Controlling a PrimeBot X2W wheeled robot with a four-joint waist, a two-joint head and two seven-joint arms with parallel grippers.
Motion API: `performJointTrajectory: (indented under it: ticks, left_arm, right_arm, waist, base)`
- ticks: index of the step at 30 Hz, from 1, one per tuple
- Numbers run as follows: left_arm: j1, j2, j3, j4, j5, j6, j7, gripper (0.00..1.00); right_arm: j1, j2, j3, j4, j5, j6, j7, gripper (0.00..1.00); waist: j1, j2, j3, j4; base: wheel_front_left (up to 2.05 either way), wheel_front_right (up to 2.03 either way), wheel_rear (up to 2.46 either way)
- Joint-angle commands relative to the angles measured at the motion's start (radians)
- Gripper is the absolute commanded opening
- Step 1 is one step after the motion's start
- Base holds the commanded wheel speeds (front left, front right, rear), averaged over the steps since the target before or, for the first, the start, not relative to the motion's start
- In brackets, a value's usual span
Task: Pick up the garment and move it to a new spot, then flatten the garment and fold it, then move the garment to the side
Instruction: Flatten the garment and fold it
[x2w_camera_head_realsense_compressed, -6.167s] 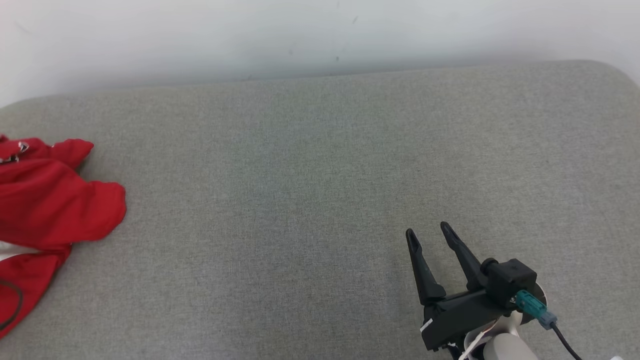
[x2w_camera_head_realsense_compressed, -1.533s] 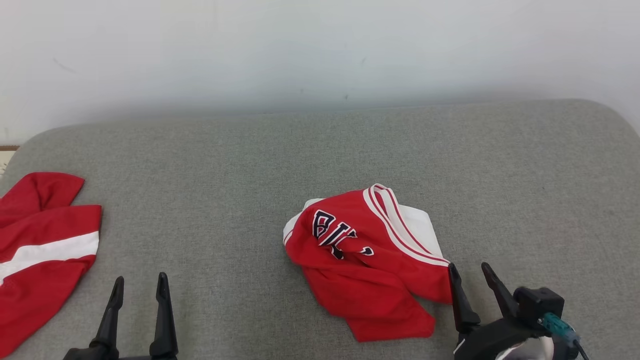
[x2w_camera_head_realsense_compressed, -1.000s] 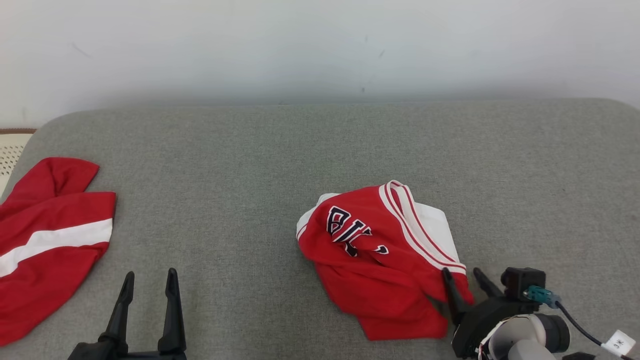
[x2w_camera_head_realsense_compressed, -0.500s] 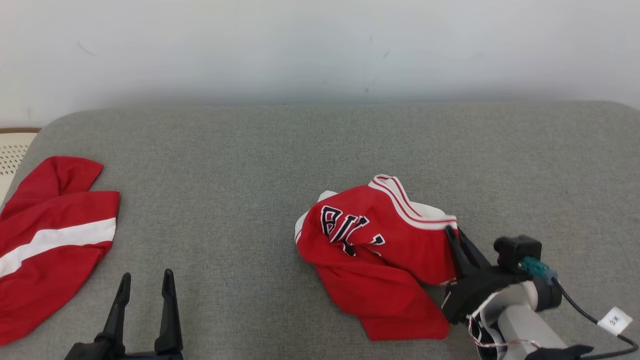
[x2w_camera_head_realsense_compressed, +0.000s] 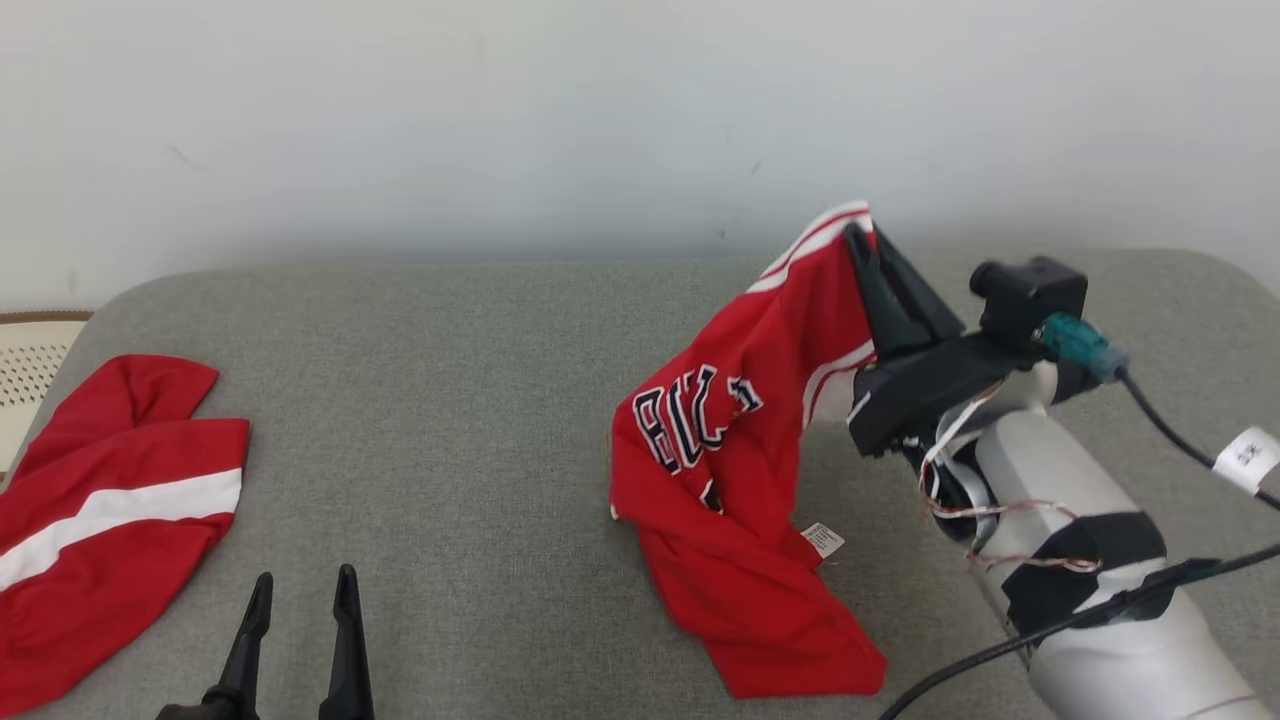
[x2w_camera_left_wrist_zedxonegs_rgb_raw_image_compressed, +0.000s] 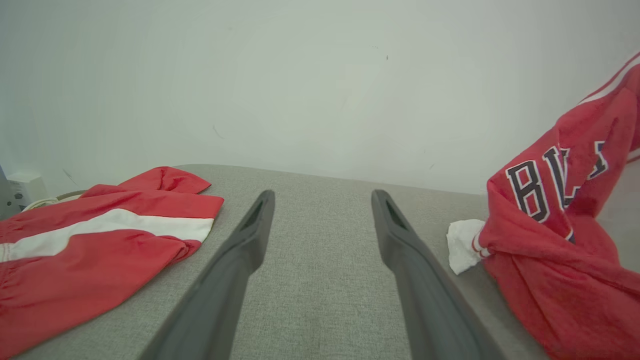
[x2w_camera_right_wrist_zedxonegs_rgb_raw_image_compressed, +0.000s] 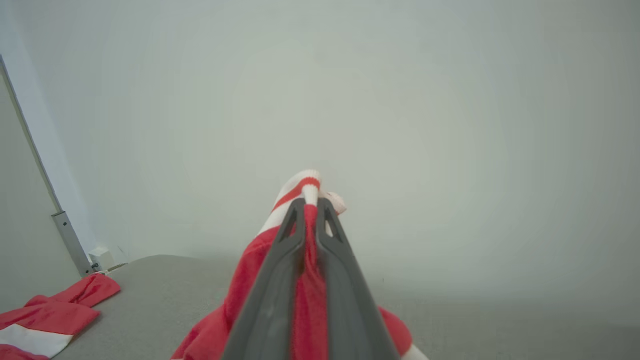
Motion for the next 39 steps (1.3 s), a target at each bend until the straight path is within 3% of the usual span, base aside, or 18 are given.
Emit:
performJointTrajectory:
  ticks: [1, 14, 28, 29, 30, 31, 32, 39]
  left_arm:
    - [0.017, 0.0, 0.0, 0.001, -0.012, 0.004, -0.007, 1.0]
    - [0.027, 0.0, -0.004, -0.005, -0.02, 0.014, -0.007, 1.0]
    - [0.012, 0.0, -0.012, 0.003, -0.02, 0.002, -0.007, 1.0]
    - [0.012, 0.0, -0.011, 0.003, -0.019, 0.004, -0.007, 1.0]
    - [0.014, 0.0, -0.011, 0.003, -0.018, 0.004, -0.007, 1.0]
    - [0.015, 0.0, -0.009, 0.003, -0.017, 0.003, -0.007, 1.0]
    - [0.016, 0.0, -0.008, 0.003, -0.017, 0.003, -0.007, 1.0]
    - [0.008, 0.0, -0.007, 0.002, -0.013, 0.002, -0.007, 1.0]
  right_arm:
    - [-0.034, -0.012, 0.0, -0.008, 0.013, 0.001, -0.008, 0.0]
    - [-0.057, -0.046, -0.063, -0.04, -0.004, 0.001, 0.034, 0.0]
    - [0.061, -0.077, -0.164, 0.142, -0.072, 0.001, 0.073, 0.0]
    - [0.063, -0.077, -0.168, 0.153, -0.076, 0.001, 0.068, 0.11]
    - [0.065, -0.077, -0.175, 0.165, -0.08, 0.001, 0.062, 0.41]
    - [0.066, -0.077, -0.181, 0.174, -0.088, 0.001, 0.059, 0.79]
    - [0.066, -0.078, -0.189, 0.186, -0.097, 0.001, 0.054, 1.0]
    - [0.065, -0.067, -0.256, 0.209, -0.166, 0.001, 0.014, 1.0]
  waist:
    - [0.0, 0.0, -0.009, -0.003]
    - [0.0, 0.0, -0.019, -0.031]
    - [0.0, 0.0, 0.003, -0.028]
    - [0.0, 0.0, 0.004, -0.028]
    - [0.0, 0.0, 0.004, -0.029]
    - [0.0, 0.0, 0.005, -0.03]
    - [0.0, 0.0, 0.005, -0.031]
    - [0.0, 0.0, 0.007, -0.041]
  base:
    - [0.0, 0.0, 0.0]
    - [0.0, 0.0, 0.0]
    - [0.0, 0.0, 0.0]
    - [0.0, 0.0, 0.0]
    - [0.0, 0.0, 0.0]
    - [0.0, 0.0, 0.0]
    - [0.0, 0.0, 0.0]
    - [0.0, 0.0, 0.0]
